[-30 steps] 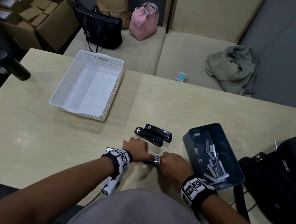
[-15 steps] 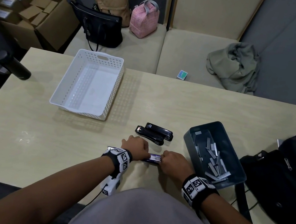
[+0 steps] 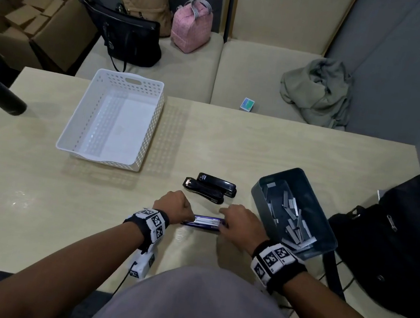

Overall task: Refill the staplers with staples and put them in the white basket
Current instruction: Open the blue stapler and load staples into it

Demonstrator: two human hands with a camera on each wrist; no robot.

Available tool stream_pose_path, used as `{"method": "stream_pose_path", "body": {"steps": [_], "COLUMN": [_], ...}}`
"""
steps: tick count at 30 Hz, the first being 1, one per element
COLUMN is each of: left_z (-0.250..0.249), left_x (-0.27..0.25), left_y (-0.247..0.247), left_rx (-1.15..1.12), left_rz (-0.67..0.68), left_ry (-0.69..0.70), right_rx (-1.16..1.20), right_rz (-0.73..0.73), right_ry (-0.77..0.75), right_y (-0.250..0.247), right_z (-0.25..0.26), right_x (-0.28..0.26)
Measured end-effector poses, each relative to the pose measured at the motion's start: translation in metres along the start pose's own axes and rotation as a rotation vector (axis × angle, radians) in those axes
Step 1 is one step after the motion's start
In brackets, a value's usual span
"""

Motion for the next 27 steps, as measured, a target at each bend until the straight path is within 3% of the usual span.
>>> {"method": "stream_pose_path", "body": {"steps": [5, 7, 9, 12, 16, 18, 23, 27], "left_z": [-0.004, -0.003, -0.004, -0.003, -0.004, -0.005, -0.007, -0.006], "left_x": [-0.001, -0.001, -0.002, -0.003, -0.003, -0.003, -0.001, 0.000], "left_y": [-0.004, -0.003, -0.002, 0.000, 0.001, 0.000, -0.001, -0.001], "left_rx": [0.035, 0.043, 0.045, 0.034, 0.019, 0.015, 0.011, 0.007], "left_rz": [0.013, 0.020, 0.018, 0.005, 0.008, 0.015, 0.024, 0.026], "left_ry": [0.054, 0.069, 0.084, 0.096, 0.096, 0.088, 0.074, 0.073], "right_rx": [0.397, 0.446, 0.407, 0.290, 0.148, 0.064, -0.056, -0.012], "right_rz": [-0.382, -0.582, -0.686, -0.616, -0.267, -0.172, -0.168, -0.168], "right_ry": [-0.012, 0.041, 0.143, 0.332, 0.462, 0.469, 0.462, 0.491], "right_y": [-0.051, -0.070, -0.079, -0.072, -0.045, -0.035, -0.035, -0.041], "right_z": [-0.015, -0.036, -0.065, -0.109, -0.137, -0.139, -0.134, -0.130], "right_x": [-0.008, -0.014, -0.017, -0.019, -0.017, -0.011, 0.002, 0.001]}}
Point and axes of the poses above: each hand's wrist, its own x-axis towards the middle knuckle, its own y-axis out of the palm, z = x × y, the point moved 1 cm from there along x, towards the middle knuckle, and after that the axes turned 10 degrees about z, right-handed, at the moved point
